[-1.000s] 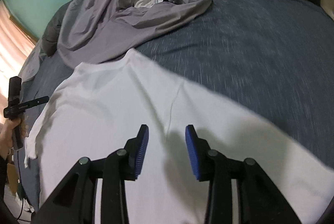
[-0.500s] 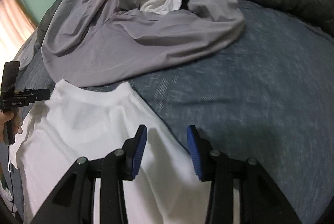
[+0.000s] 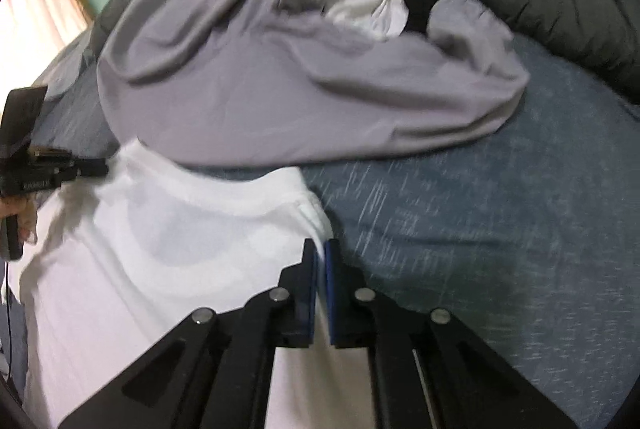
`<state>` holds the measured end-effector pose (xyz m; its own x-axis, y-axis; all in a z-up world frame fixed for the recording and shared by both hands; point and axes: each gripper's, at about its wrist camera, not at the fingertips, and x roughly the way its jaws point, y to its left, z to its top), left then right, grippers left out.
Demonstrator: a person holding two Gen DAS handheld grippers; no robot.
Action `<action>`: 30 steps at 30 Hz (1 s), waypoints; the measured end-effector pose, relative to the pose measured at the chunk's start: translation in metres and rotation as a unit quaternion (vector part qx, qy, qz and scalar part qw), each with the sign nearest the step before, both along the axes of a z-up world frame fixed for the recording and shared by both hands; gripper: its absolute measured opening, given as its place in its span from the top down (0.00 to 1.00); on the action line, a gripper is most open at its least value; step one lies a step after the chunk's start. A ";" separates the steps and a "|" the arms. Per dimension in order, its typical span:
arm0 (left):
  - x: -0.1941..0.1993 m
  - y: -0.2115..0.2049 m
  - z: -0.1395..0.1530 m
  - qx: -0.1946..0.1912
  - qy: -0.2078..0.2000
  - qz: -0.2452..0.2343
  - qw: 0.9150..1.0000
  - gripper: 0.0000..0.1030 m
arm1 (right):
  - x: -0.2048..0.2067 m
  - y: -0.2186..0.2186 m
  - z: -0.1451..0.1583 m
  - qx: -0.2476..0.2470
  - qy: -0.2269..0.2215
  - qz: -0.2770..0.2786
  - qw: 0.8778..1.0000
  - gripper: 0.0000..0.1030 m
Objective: Fold clothes
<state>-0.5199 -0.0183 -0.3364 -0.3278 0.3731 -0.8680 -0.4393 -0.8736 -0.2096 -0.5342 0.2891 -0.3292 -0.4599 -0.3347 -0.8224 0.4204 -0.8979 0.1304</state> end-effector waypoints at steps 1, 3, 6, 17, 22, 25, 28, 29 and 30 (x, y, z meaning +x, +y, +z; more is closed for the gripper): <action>0.000 0.001 0.004 -0.006 0.009 0.000 1.000 0.98 | 0.000 0.001 0.004 0.002 0.009 -0.003 1.000 0.97; 0.001 0.002 0.012 -0.017 0.025 0.001 1.000 0.98 | 0.001 0.002 0.013 0.007 0.026 -0.007 1.000 0.97; -0.003 0.002 0.027 -0.026 0.046 0.014 0.999 0.99 | 0.001 0.000 0.023 0.011 0.043 -0.012 0.999 0.97; -0.033 0.013 0.038 -0.057 0.059 0.031 0.996 0.99 | -0.016 -0.002 0.033 0.023 0.075 -0.041 0.996 0.97; -0.041 0.018 0.020 -0.068 0.047 0.030 0.996 0.98 | -0.030 -0.007 0.007 0.037 0.041 -0.044 0.997 0.97; -0.044 0.019 0.001 -0.063 0.030 0.029 0.997 0.98 | -0.033 -0.008 -0.012 0.037 0.015 -0.047 0.998 0.97; -0.044 0.012 -0.003 -0.048 0.031 0.041 0.998 0.96 | -0.029 -0.006 -0.013 0.029 0.020 -0.050 0.998 0.96; -0.044 0.008 -0.001 -0.039 0.032 0.053 0.997 0.95 | -0.028 -0.005 -0.011 0.026 0.025 -0.052 0.998 0.93; -0.044 0.003 0.001 -0.029 0.033 0.064 0.997 0.95 | -0.026 -0.002 -0.006 0.023 0.034 -0.060 0.997 0.91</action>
<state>-0.5642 -0.0152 -0.3349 -0.4272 0.2753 -0.8612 -0.3355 -0.9328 -0.1317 -0.5597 0.2875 -0.3351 -0.5502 -0.2364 -0.8009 0.3162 -0.9467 0.0622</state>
